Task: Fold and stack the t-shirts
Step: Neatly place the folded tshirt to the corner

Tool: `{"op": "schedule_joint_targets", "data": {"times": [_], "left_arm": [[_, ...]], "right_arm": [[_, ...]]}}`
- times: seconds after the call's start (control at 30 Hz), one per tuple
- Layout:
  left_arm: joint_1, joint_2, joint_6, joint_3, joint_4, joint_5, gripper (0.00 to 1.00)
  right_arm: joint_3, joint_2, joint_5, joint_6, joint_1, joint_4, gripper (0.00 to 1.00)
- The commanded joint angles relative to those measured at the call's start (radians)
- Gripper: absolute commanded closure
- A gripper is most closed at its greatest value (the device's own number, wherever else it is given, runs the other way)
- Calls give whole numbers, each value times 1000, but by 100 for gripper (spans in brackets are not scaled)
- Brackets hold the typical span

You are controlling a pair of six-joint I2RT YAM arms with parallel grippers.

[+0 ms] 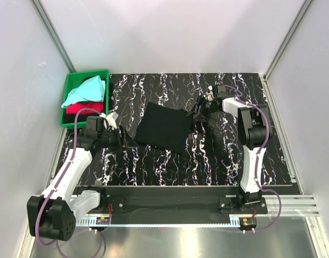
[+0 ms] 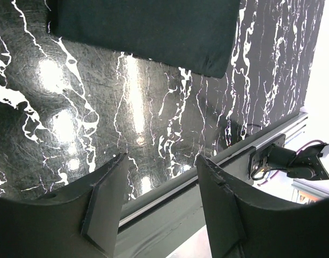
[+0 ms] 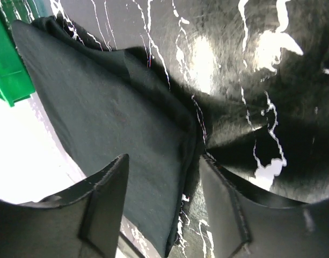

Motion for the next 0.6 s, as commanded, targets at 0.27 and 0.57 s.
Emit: {"op": "schedule_joint_targets", "data": {"times": [0.27,0.57], "left_arm": [[5,74,-8,60,40,-24,41],[6,129,-10,78,79,-1,40]], "right_arm": [[33,55,-39,-21,0,-31,43],[16,85,-8,37,23,7,45]]}}
